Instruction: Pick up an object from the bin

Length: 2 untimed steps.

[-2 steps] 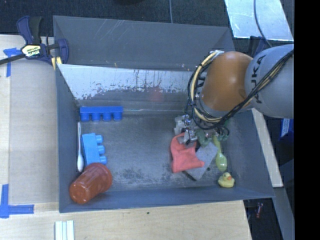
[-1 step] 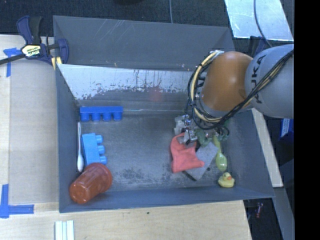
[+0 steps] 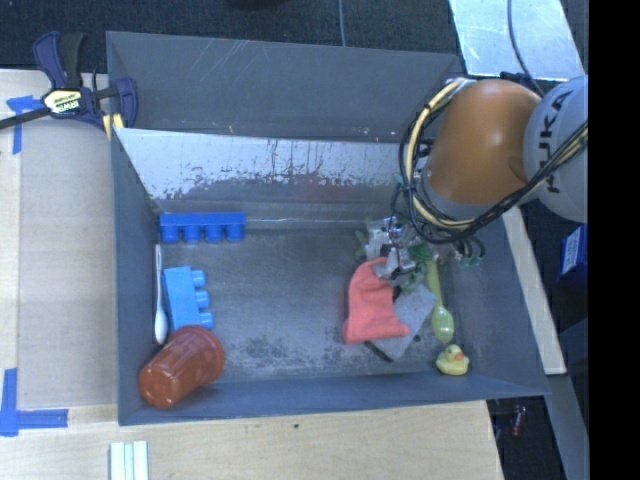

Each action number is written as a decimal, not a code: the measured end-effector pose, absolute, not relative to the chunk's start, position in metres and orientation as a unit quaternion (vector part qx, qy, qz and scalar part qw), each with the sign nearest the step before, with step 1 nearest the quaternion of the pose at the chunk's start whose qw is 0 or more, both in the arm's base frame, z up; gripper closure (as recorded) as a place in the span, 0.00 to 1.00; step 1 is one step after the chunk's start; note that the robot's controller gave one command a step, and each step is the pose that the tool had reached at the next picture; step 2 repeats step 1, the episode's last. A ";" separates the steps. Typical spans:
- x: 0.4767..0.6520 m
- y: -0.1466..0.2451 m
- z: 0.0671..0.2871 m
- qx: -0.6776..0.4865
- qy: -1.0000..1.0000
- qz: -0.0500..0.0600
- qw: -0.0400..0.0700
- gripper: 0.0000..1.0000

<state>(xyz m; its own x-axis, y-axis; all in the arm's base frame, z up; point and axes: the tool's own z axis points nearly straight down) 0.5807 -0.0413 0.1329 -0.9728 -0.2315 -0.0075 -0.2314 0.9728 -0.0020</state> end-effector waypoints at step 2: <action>0.563 -0.032 0.208 -0.132 0.991 0.000 0.004 1.00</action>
Offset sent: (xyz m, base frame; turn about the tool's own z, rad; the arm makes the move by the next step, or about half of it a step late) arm -0.0603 -0.0128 -0.0629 -0.0700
